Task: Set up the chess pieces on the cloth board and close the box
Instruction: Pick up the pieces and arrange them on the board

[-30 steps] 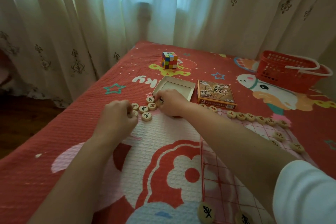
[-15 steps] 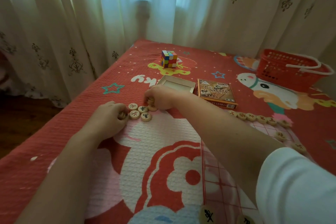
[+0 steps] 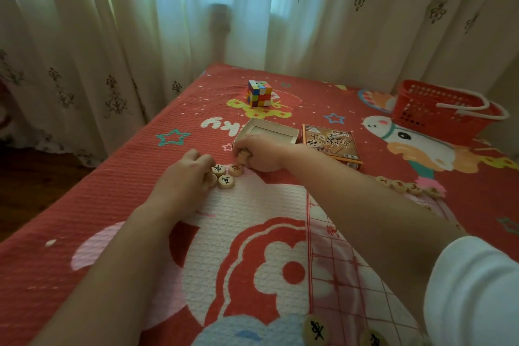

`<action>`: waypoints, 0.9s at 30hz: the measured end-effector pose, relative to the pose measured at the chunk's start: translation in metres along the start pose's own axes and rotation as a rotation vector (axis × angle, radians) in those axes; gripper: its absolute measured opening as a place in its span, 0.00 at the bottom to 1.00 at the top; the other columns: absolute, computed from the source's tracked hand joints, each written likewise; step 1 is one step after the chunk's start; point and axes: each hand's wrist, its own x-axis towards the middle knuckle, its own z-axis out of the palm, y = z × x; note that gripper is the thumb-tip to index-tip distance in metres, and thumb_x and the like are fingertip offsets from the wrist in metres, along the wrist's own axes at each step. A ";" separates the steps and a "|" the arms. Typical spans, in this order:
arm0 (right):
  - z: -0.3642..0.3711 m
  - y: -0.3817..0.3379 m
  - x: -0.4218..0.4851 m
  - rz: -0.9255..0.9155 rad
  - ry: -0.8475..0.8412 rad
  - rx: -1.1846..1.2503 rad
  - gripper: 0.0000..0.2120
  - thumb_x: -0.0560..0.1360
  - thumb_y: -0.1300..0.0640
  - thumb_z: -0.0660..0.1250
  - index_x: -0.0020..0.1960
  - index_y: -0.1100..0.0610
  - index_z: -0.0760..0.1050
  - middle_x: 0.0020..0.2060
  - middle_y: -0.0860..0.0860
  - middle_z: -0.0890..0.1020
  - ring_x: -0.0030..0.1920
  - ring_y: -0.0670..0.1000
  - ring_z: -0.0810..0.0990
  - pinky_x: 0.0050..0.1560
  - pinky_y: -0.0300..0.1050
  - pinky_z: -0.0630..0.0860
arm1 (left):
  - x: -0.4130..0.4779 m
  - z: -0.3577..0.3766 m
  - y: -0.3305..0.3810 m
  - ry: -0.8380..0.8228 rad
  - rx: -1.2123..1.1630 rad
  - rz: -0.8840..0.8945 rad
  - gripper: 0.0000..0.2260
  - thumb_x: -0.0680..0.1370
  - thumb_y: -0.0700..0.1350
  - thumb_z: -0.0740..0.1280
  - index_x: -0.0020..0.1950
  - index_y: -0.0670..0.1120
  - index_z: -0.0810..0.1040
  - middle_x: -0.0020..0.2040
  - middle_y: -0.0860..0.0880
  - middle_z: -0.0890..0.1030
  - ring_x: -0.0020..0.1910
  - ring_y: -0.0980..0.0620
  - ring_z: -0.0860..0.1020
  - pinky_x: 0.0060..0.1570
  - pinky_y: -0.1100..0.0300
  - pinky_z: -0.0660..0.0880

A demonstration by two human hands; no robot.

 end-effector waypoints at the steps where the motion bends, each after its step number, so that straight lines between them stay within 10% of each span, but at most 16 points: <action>1: -0.001 -0.002 -0.001 -0.014 0.025 0.019 0.14 0.75 0.64 0.58 0.58 0.58 0.75 0.56 0.53 0.78 0.54 0.52 0.74 0.51 0.42 0.69 | 0.000 0.001 0.000 -0.026 0.018 0.001 0.12 0.76 0.43 0.63 0.58 0.42 0.76 0.53 0.43 0.73 0.51 0.41 0.75 0.49 0.51 0.72; 13: 0.004 -0.022 -0.006 0.005 -0.084 -0.040 0.13 0.75 0.64 0.57 0.57 0.60 0.75 0.53 0.55 0.78 0.50 0.52 0.74 0.49 0.45 0.71 | 0.001 0.006 -0.004 -0.048 -0.007 0.082 0.09 0.72 0.38 0.63 0.52 0.42 0.77 0.48 0.43 0.77 0.48 0.43 0.75 0.46 0.55 0.69; 19: -0.005 -0.039 -0.008 -0.066 -0.109 -0.057 0.14 0.74 0.64 0.58 0.58 0.59 0.75 0.51 0.51 0.76 0.48 0.49 0.71 0.46 0.41 0.67 | 0.011 -0.006 -0.017 0.213 -0.103 -0.048 0.09 0.73 0.36 0.66 0.53 0.38 0.78 0.50 0.38 0.78 0.52 0.40 0.75 0.50 0.56 0.66; 27: 0.012 -0.044 -0.007 -0.120 -0.110 -0.127 0.13 0.70 0.64 0.61 0.52 0.55 0.77 0.41 0.48 0.73 0.43 0.51 0.72 0.42 0.40 0.69 | 0.029 -0.002 -0.018 0.010 -0.054 -0.071 0.09 0.72 0.37 0.65 0.50 0.42 0.81 0.49 0.40 0.78 0.53 0.42 0.74 0.50 0.58 0.66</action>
